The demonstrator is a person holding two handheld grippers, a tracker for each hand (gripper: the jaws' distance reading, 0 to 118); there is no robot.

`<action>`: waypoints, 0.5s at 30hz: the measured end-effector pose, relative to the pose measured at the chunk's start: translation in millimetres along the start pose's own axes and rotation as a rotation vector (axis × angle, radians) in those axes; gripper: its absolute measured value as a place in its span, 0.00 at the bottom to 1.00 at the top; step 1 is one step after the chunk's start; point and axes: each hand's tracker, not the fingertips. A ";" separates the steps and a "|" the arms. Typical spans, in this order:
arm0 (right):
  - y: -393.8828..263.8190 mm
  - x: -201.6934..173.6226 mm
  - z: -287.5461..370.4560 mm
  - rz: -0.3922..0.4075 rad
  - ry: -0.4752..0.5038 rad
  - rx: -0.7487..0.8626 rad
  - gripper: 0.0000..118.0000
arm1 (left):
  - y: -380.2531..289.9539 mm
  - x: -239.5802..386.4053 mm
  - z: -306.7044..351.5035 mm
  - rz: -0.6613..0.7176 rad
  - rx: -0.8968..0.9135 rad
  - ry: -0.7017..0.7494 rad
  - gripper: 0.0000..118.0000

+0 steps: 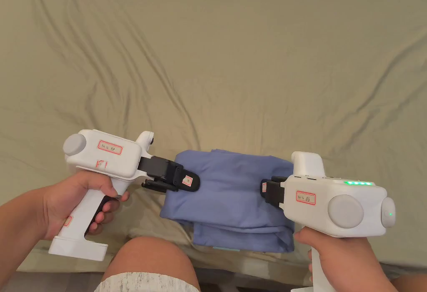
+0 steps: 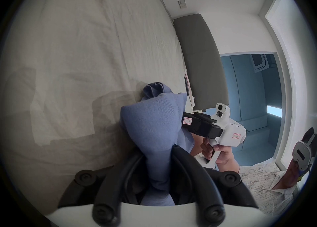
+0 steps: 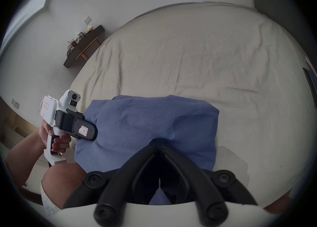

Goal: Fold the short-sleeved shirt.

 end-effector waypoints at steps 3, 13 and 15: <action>0.5 -0.6 0.3 0.004 0.002 0.000 0.00 | 3.9 2.7 2.2 -0.021 -0.008 0.020 0.10; 3.0 -3.0 2.7 0.007 0.018 0.002 0.00 | 14.4 9.8 17.8 -0.050 -0.015 0.059 0.10; 4.2 -3.5 2.8 0.007 0.019 0.002 0.00 | 16.3 9.2 24.2 -0.045 -0.015 0.058 0.10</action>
